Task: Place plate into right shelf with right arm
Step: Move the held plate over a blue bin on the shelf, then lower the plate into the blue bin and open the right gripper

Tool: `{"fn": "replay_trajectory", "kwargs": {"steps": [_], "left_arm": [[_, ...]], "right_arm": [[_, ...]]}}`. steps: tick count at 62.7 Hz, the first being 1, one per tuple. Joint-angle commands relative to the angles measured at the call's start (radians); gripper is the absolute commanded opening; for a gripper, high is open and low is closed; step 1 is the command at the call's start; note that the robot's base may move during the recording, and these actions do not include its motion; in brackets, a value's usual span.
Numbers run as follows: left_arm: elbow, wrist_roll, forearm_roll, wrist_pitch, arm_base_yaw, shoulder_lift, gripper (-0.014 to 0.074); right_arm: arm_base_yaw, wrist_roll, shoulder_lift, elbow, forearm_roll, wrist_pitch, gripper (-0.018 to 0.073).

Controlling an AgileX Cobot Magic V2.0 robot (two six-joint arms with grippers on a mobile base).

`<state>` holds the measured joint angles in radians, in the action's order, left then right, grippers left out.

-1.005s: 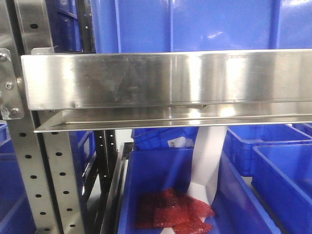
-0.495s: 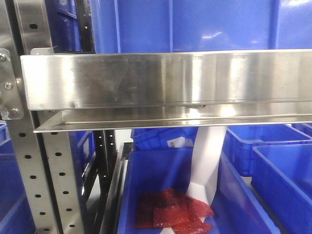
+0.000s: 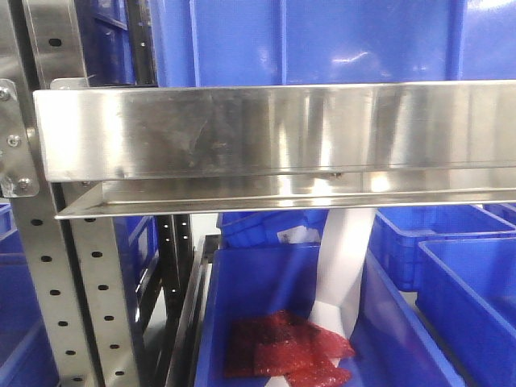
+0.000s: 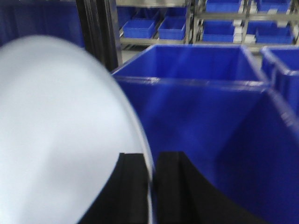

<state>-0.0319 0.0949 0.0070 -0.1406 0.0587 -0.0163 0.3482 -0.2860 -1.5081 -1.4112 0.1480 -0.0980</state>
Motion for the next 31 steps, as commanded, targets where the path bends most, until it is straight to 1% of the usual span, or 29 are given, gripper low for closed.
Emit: {"fn": "replay_trajectory", "kwargs": {"steps": [1,5,7,10,20,26,31], "left_arm": [[-0.009,0.006,0.000,0.090,0.004,-0.006,-0.0047],[-0.009,0.006,0.000,0.090,0.004,-0.006,-0.0047],[-0.009,0.006,0.000,0.090,0.004,-0.006,-0.0047],[-0.009,0.006,0.000,0.090,0.004,-0.006,-0.0047],[-0.009,0.006,0.000,0.090,0.004,-0.006,-0.0047],[-0.009,0.006,0.000,0.090,0.004,-0.006,-0.0047],[-0.009,0.006,0.000,0.090,0.004,-0.006,-0.0047]], "right_arm": [[-0.006,-0.016,0.022,-0.042,-0.045,0.123,0.0470],[-0.009,-0.016,0.010,-0.042,-0.054,0.129,0.0612],[-0.010,-0.016,0.007,-0.042,-0.054,0.129,0.0650],[-0.013,-0.016,0.007,-0.042,-0.054,0.127,0.0632],[-0.020,-0.015,0.012,-0.042,-0.054,0.121,0.0633],[-0.021,-0.011,0.029,-0.042,-0.048,0.077,0.0633],[-0.021,-0.011,0.059,-0.042,-0.041,0.013,0.0633]]}}
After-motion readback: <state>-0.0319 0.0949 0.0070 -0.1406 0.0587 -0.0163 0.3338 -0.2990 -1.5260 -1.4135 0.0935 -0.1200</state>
